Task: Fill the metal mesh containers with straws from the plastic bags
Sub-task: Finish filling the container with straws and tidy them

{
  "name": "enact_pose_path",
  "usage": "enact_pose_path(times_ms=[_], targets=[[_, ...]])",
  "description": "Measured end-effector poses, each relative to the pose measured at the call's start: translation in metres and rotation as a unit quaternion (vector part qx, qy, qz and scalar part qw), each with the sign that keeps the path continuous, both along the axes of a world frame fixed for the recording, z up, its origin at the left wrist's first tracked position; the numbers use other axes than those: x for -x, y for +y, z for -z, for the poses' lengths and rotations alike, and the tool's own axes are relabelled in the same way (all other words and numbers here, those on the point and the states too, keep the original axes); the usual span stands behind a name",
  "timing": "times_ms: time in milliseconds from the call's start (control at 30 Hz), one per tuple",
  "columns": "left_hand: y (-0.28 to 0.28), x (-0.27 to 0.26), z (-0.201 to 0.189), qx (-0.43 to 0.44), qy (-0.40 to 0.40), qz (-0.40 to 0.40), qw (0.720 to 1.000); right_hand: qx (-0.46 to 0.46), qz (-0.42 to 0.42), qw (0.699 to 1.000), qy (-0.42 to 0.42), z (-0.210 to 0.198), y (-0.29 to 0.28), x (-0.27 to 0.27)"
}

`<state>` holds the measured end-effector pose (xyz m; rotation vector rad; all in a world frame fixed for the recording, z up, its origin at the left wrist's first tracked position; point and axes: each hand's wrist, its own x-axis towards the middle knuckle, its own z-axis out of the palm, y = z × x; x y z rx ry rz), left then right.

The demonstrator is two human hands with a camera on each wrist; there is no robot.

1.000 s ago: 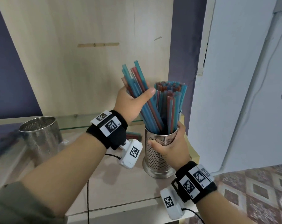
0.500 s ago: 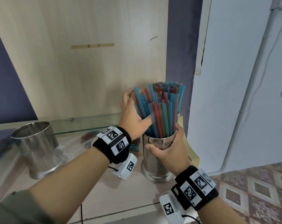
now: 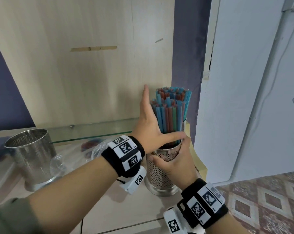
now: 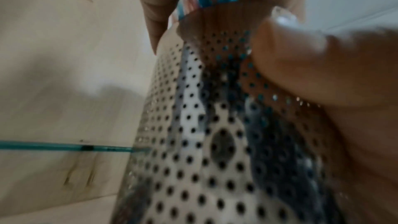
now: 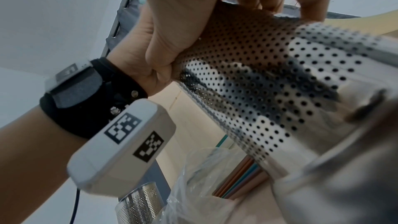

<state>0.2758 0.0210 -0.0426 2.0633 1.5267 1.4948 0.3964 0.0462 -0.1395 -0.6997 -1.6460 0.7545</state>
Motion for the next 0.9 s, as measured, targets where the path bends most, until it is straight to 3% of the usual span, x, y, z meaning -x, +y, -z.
enact_pose_path(times_ms=[167,267,400,633,767,900], targets=[[0.007,0.008,-0.014,0.017,0.006,-0.048,0.999,0.008,-0.011,1.000,-0.003,-0.001,-0.001,-0.002],[0.002,0.002,-0.020,-0.027,0.064,-0.135,0.988,0.020,-0.030,0.999,0.002,-0.002,-0.001,-0.003],[0.006,0.001,-0.015,-0.025,0.131,-0.211,0.968,0.027,-0.044,0.999,0.007,-0.002,-0.002,-0.004],[0.012,0.012,-0.006,0.031,0.012,-0.035,0.999,0.026,-0.031,0.999,0.003,-0.001,-0.001,-0.005],[0.011,0.018,-0.007,0.070,0.109,0.002,0.992,0.033,-0.046,0.998,0.007,0.001,0.001,-0.005],[0.005,0.024,-0.008,-0.009,0.180,-0.038,0.983,0.028,-0.045,0.999,0.012,-0.001,-0.001,-0.005]])
